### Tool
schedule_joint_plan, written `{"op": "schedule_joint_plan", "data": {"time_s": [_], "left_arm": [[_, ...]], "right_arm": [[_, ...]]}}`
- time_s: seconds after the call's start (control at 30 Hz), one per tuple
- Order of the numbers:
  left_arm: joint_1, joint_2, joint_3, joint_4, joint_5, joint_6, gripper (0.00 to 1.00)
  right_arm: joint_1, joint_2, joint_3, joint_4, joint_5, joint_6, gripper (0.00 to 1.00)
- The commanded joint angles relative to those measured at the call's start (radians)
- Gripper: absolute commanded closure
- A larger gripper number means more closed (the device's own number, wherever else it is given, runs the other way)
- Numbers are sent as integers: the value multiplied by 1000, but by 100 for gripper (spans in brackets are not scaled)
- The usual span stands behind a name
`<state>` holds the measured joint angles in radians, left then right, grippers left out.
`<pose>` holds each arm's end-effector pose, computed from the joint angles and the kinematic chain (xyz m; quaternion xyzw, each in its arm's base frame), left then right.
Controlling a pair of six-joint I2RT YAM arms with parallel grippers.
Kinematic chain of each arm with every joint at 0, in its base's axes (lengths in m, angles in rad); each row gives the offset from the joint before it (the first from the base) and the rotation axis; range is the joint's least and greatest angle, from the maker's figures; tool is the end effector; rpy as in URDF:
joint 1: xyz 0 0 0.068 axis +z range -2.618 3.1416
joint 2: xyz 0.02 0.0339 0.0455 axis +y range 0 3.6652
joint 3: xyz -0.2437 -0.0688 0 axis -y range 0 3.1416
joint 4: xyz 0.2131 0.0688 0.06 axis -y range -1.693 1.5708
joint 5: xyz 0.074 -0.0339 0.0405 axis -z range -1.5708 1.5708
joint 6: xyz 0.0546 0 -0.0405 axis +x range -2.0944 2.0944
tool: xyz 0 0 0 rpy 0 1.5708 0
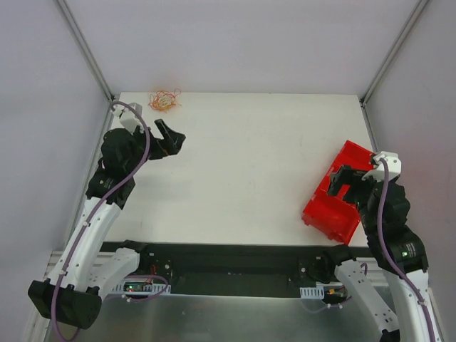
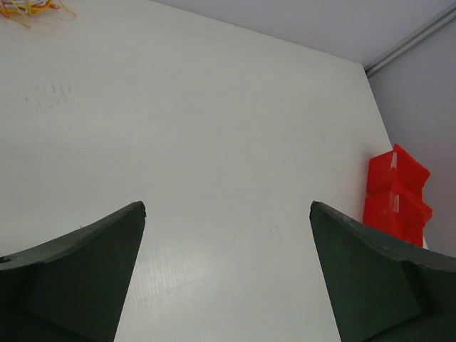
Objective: Untangle the cables
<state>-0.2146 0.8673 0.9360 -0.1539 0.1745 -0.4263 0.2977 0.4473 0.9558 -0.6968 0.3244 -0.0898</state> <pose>0.1916 -0.0515 0.3630 -0.0189 0.7359 -0.2732 0.6193 0.0823 0.0070 0.3515 -0.0454 0.7659 -0.0585 0.6386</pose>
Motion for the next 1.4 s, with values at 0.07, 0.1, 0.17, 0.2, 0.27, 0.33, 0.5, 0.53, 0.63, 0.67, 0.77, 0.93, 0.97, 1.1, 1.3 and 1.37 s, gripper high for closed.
{"op": "schedule_joint_plan", "data": {"time_s": [0.07,0.1,0.17,0.2,0.27,0.33,0.5,0.53,0.63,0.67,0.77,0.93,0.97,1.1,1.3,1.37], "left_arm": [[4,195,40,62,-62,-226,1],[6,235,56,63,-88,-253,1],[23,314,73,79,-154,-356,1],[41,343,67,120,-168,-406,1],[78,403,11,271,-168,-491,1],[119,481,-46,448,-161,-589,1],[188,750,-95,844,-99,-718,1],[192,800,-85,894,-107,-721,1],[207,968,10,959,-96,-727,1],[207,1024,58,958,-98,-732,1],[242,1175,206,923,-93,-736,4],[258,1341,378,916,-157,-798,10],[256,1363,401,910,-168,-808,10],[262,1453,568,777,-259,-812,8],[316,1686,932,637,-43,-847,28],[333,1698,939,639,-3,-859,47]], "right_arm": [[-6,-28,-25,36,-21,-8,4],[-6,-35,-31,36,-27,-14,4],[-6,-35,-41,34,-27,-28,4],[-6,-35,-46,33,-19,-33,4],[-5,-32,-57,28,2,-44,4],[-6,-32,-60,22,33,-51,4],[-5,-44,-57,33,13,-57,4],[-5,-48,-58,36,4,-60,4],[-5,-59,-61,30,-4,-59,4],[-6,-64,-65,29,-5,-59,4],[-6,-76,-86,46,-8,-50,4],[-5,-68,-103,53,-38,-42,4],[-5,-64,-98,46,-27,-42,4],[-6,-59,-89,33,-12,-48,4],[-6,-36,-95,25,-42,-42,4],[-5,-3,-77,-3,-76,-41,4]]}}
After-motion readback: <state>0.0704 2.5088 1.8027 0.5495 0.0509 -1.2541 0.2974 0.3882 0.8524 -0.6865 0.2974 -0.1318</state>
